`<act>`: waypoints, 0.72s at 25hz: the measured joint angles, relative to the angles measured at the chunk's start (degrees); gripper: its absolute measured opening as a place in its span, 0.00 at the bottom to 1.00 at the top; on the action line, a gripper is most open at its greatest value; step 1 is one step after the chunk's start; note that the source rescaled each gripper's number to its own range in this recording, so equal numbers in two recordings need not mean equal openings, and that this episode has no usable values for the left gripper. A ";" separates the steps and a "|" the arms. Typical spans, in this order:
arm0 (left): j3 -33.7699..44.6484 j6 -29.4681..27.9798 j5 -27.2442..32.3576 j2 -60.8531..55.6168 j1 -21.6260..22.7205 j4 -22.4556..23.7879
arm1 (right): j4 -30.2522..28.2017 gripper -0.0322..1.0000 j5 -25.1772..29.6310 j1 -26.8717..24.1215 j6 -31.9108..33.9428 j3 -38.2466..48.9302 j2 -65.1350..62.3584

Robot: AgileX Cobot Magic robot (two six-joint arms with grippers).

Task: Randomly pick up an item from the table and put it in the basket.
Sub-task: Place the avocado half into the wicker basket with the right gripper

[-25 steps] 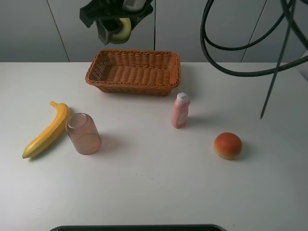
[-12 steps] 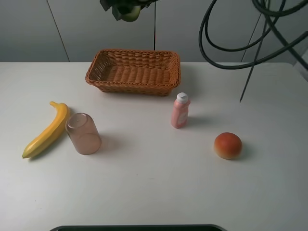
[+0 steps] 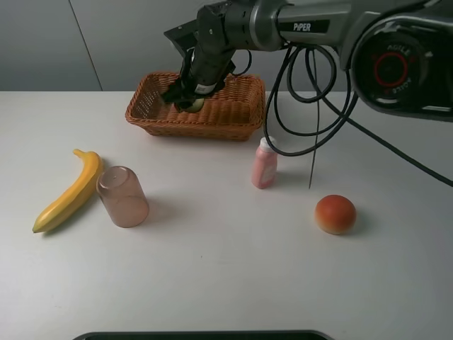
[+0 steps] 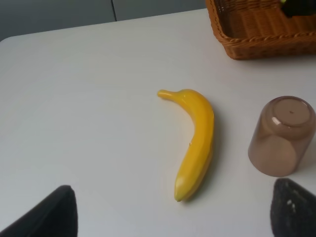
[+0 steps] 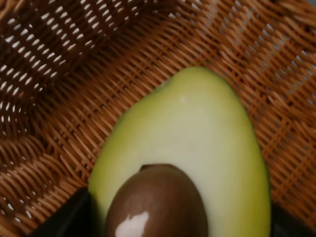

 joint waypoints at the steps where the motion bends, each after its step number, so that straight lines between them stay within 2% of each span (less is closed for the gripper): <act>1: 0.00 0.00 0.00 0.00 0.00 0.00 | 0.00 0.05 -0.35 0.00 0.00 0.00 0.51; 14: 0.00 0.00 0.00 0.00 0.00 0.00 | 0.47 0.05 -1.70 0.00 0.00 0.00 1.11; 15: 0.00 0.00 0.00 0.00 0.00 0.00 | 0.68 0.15 -1.70 0.00 0.00 0.00 1.11; 16: 0.00 0.00 0.00 0.00 0.00 0.00 | 1.24 0.49 -1.78 0.00 0.00 0.00 1.11; 17: 0.00 0.00 0.00 0.00 0.00 0.00 | 1.25 0.78 -2.02 0.00 0.00 0.00 1.11; 18: 0.00 0.00 0.00 0.00 0.00 0.00 | 1.34 0.90 -2.05 0.00 0.00 0.00 1.11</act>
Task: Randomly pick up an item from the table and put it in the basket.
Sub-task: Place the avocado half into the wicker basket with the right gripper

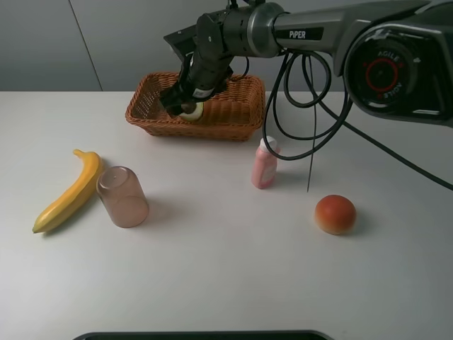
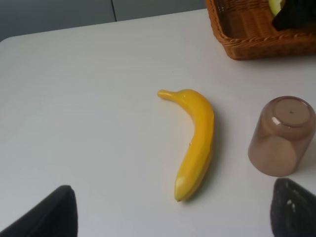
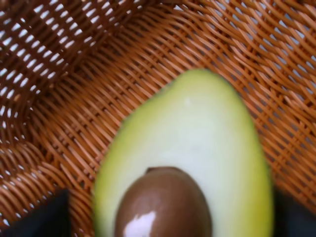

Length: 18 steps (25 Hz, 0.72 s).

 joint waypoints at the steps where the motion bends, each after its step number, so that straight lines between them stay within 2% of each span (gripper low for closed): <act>1: 0.00 0.00 0.00 0.00 0.00 0.00 | 0.05 0.95 0.00 0.00 0.00 0.00 0.00; 3: 0.00 0.00 0.00 0.00 0.00 0.00 | 0.05 0.98 0.00 0.00 0.00 0.00 0.00; 14: 0.00 0.00 0.00 0.00 0.00 0.00 | 0.15 0.98 0.09 0.00 -0.11 0.00 -0.81; 18: 0.00 0.00 0.00 0.00 0.00 0.00 | 0.15 0.98 2.32 -0.31 -0.43 0.00 -4.53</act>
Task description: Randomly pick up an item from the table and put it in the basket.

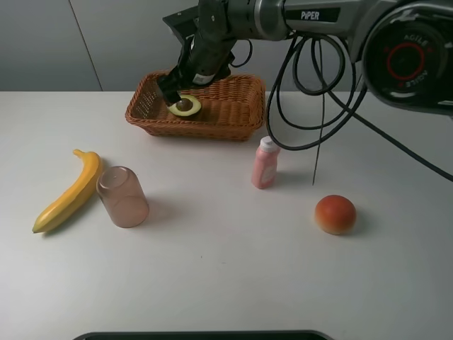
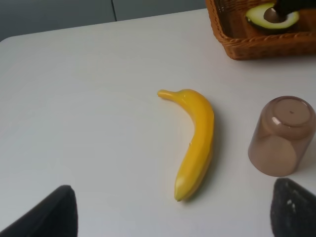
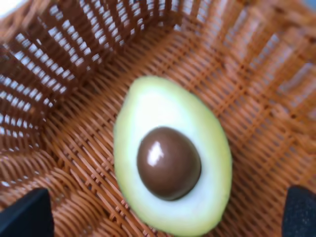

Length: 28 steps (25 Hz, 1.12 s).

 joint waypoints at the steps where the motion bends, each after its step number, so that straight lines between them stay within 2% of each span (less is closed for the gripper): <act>1: 0.00 0.00 0.00 0.00 0.00 0.00 | 0.00 0.98 1.02 -0.32 -0.29 0.00 -1.53; 8: 0.00 0.00 0.00 0.00 0.00 0.00 | 1.26 0.99 12.23 -7.28 -4.72 -0.09 -14.97; 17: 0.00 0.00 0.00 0.00 0.00 0.00 | 1.62 0.99 28.70 -23.99 -10.06 -0.09 -29.69; 22: 0.00 0.00 0.00 0.00 0.00 0.00 | 6.54 0.99 30.59 -33.62 -10.93 -0.09 -37.72; 25: 0.00 0.00 0.00 0.00 0.00 0.00 | 7.43 0.99 30.59 -37.75 -11.07 0.40 -42.35; 28: 0.00 0.00 0.00 0.00 0.00 0.00 | 7.37 0.99 30.72 -40.18 -11.29 4.54 -48.45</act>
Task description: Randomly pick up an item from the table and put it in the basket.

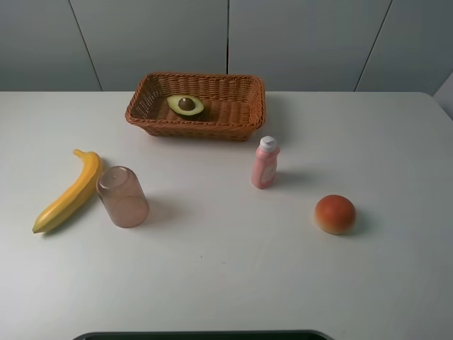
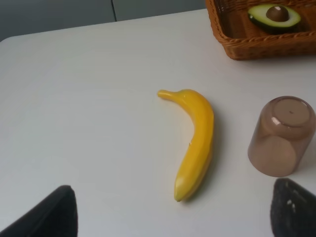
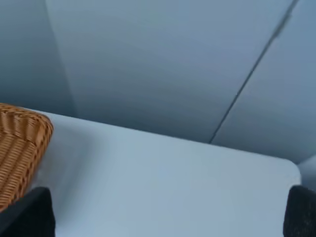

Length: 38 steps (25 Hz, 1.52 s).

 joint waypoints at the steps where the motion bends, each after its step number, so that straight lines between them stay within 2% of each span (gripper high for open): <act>1: 0.00 0.00 0.00 0.00 0.00 0.00 | -0.46 0.99 0.00 -0.37 0.00 1.58 -1.90; 4: 0.00 0.00 0.00 0.00 0.00 0.00 | -2.02 0.99 0.00 -0.69 0.13 8.65 -9.11; 12: 0.00 0.00 0.00 0.00 0.00 0.00 | -5.07 0.99 -7.19 -0.69 1.56 28.71 -31.81; 19: 0.00 0.00 0.00 0.00 0.00 0.00 | -9.00 0.99 -5.63 -0.69 3.84 42.74 -49.00; 29: 0.00 0.00 0.00 0.00 0.00 0.00 | -8.79 0.99 -5.61 -0.69 10.92 66.38 -71.36; 35: 0.00 -0.39 0.00 0.00 0.00 0.00 | -7.52 0.99 -6.06 -0.21 13.90 75.20 -84.25; 38: 0.00 -0.39 0.00 0.00 0.00 0.00 | -7.49 0.99 -5.87 -0.21 14.12 77.88 -86.43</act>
